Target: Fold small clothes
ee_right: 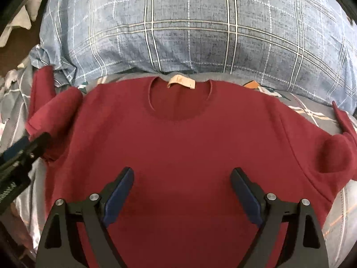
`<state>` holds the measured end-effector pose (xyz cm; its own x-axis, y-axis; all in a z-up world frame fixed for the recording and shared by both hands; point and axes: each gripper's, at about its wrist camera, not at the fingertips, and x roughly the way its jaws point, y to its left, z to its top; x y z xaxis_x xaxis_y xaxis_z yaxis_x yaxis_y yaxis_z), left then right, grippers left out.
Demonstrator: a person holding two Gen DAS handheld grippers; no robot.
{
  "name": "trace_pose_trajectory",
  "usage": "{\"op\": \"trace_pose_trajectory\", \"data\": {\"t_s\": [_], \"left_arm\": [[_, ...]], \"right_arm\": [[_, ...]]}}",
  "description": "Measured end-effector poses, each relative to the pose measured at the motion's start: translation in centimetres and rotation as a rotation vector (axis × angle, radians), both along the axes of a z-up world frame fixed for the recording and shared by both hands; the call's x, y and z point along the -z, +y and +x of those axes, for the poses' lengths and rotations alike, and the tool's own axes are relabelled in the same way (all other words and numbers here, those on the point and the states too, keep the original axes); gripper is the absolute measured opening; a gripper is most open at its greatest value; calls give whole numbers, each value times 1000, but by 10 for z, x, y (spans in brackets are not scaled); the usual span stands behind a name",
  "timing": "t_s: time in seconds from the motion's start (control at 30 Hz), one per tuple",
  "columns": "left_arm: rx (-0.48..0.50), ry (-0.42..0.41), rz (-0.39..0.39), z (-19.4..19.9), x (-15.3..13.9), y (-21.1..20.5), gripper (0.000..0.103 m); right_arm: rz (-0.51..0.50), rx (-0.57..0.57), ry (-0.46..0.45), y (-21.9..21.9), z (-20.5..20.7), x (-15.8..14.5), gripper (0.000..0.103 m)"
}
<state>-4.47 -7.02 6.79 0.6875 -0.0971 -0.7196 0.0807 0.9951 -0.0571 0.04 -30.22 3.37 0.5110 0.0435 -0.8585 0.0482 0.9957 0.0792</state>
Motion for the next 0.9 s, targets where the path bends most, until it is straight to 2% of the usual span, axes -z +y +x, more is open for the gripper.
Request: {"op": "trace_pose_trajectory", "data": {"t_s": [0.1,0.3,0.7,0.9], "left_arm": [[5,-3,16,0,0,-2,85],[-5,11,22,2,4,-1,85],[-3,12,37,0,8,0,85],[-23,27,43,-3,10,17,85]], "right_arm": [[-16,6,-10,-4,1,-4,90],[-23,8,29,-5,2,7,90],[-12,-3,5,0,4,-2,90],[22,-61,-23,17,9,-14,88]]}}
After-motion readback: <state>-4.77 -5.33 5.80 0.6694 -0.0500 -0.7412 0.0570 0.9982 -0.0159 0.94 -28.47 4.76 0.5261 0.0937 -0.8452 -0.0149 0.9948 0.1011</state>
